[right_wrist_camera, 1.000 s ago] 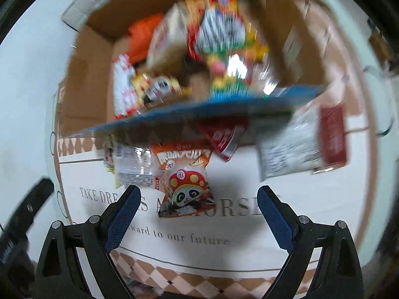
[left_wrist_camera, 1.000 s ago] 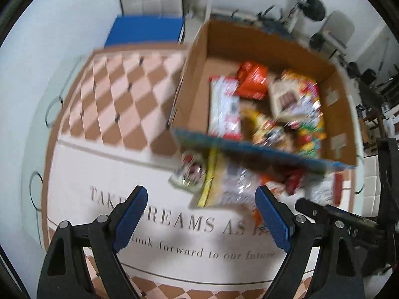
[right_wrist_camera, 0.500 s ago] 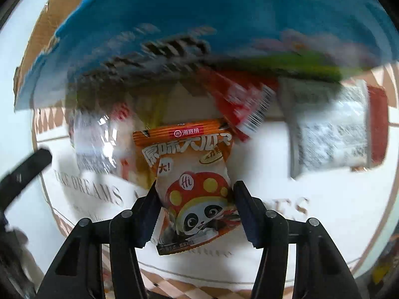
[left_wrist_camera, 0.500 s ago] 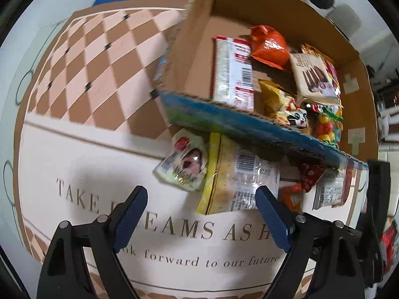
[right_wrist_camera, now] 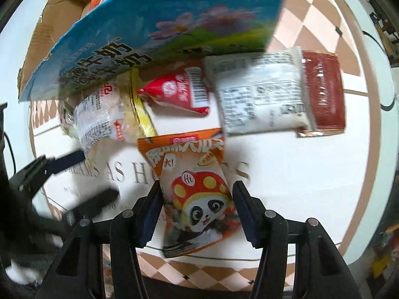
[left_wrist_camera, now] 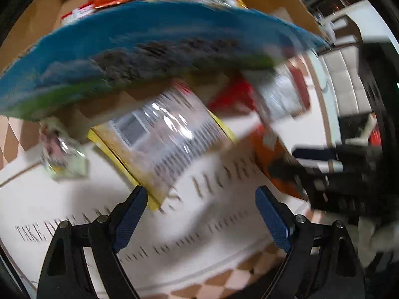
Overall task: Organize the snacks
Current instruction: 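Grasp the orange panda bag with the right tool while the left tool grasps the clear yellow-edged bag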
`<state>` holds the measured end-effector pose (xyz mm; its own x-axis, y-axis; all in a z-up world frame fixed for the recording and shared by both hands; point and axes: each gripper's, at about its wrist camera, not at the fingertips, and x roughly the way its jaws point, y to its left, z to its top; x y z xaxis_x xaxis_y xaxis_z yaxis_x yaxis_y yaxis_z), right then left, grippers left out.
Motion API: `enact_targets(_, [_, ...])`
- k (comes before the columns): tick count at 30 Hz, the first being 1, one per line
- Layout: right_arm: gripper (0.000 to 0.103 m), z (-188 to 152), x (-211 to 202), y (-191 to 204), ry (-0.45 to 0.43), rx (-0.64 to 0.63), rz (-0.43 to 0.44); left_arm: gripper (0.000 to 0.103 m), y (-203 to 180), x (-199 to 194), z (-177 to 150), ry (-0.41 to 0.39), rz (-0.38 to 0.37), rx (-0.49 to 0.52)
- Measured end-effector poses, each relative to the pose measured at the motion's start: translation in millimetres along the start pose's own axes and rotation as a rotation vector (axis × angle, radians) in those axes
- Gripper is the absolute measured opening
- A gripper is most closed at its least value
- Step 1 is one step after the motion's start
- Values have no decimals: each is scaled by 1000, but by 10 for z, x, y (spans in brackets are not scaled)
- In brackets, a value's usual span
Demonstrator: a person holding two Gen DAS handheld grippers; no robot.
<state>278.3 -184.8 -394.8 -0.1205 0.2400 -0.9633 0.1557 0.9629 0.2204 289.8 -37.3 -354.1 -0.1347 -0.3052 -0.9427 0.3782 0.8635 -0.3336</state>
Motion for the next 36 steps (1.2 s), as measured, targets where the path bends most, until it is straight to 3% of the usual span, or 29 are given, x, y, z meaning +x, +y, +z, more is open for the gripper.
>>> enact_targets(3, [59,-35,-14,-14,-5,-21,-25,88,-123,-238,-58,-52,26,25])
enact_targets(8, [60,-53,13,-29,1,-23,-2,88,-226,-470,168,-113,175,141])
enact_targets(12, [62,-35,8,-118,16,-10,33,89,-188,-393,376,-68,223,222])
enact_targets(17, [62,-71,-74,-321,8,20,55,89,-217,-32,595,59,280,317])
enact_targets(20, [62,-101,-134,-497,9,35,65,88,-239,109,654,82,270,326])
enact_targets(25, [62,-126,-222,-675,10,36,70,88,-283,168,608,115,183,292])
enact_targets(32, [66,-130,-202,-645,46,-80,27,88,-143,193,497,149,160,242])
enact_targets(36, [66,-96,-178,-565,63,-98,24,88,-70,288,671,155,141,185])
